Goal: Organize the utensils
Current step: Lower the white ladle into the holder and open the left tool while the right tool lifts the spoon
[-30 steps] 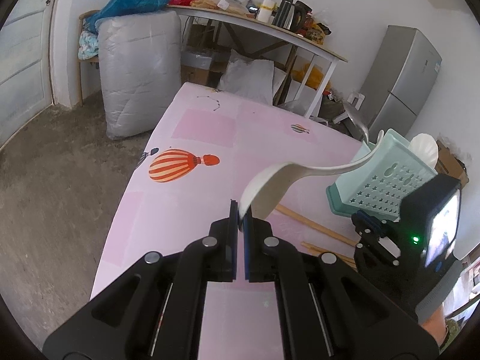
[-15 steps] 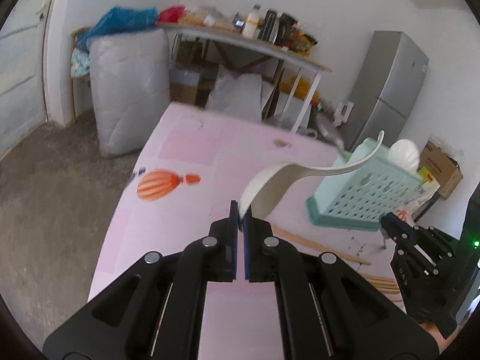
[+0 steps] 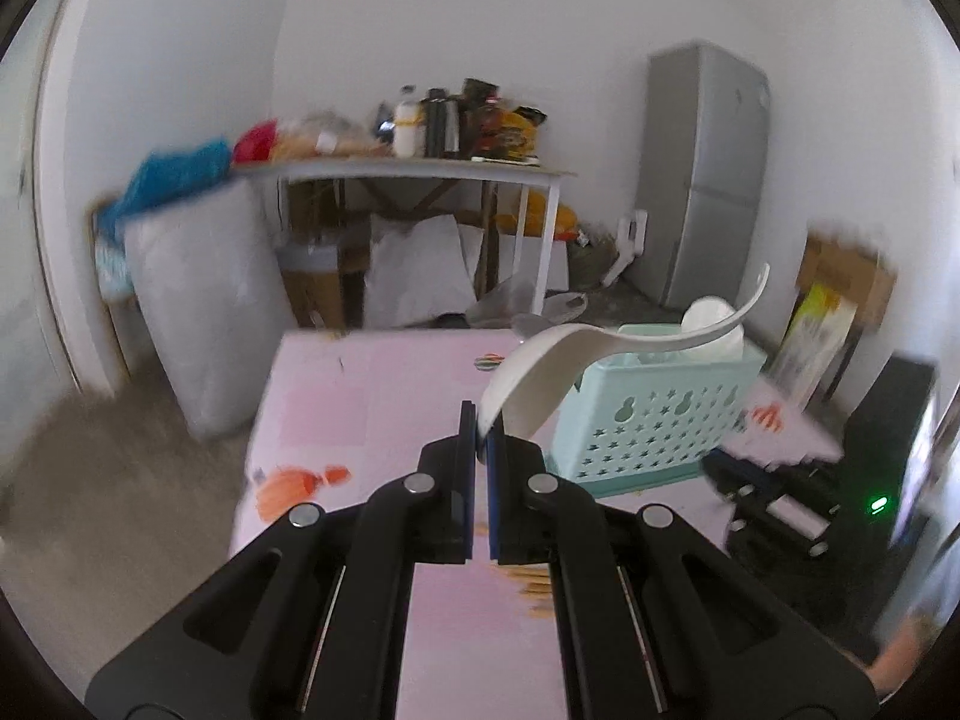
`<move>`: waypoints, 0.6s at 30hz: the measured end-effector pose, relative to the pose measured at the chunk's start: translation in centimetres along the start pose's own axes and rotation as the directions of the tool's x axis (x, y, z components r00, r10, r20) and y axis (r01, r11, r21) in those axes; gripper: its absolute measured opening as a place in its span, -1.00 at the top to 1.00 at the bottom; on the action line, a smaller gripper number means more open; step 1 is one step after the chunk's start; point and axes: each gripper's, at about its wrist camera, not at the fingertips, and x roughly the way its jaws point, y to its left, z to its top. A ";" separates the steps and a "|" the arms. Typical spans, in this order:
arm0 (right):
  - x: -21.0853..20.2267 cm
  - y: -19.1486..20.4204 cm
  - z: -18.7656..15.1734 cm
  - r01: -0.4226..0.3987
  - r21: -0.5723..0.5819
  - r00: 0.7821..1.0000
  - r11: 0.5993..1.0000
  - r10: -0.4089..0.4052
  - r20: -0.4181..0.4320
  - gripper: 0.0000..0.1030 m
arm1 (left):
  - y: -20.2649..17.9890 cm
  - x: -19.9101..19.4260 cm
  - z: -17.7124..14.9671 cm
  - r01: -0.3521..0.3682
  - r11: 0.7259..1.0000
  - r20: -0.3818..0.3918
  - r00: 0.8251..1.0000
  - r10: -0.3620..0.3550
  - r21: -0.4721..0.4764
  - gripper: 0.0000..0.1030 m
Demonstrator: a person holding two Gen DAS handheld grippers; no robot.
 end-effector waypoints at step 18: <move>-1.8 -4.8 0.4 -0.069 0.182 0.996 0.981 0.059 0.061 0.96 | -6.3 4.6 6.5 -0.186 0.831 0.027 0.979 0.202 0.524 0.97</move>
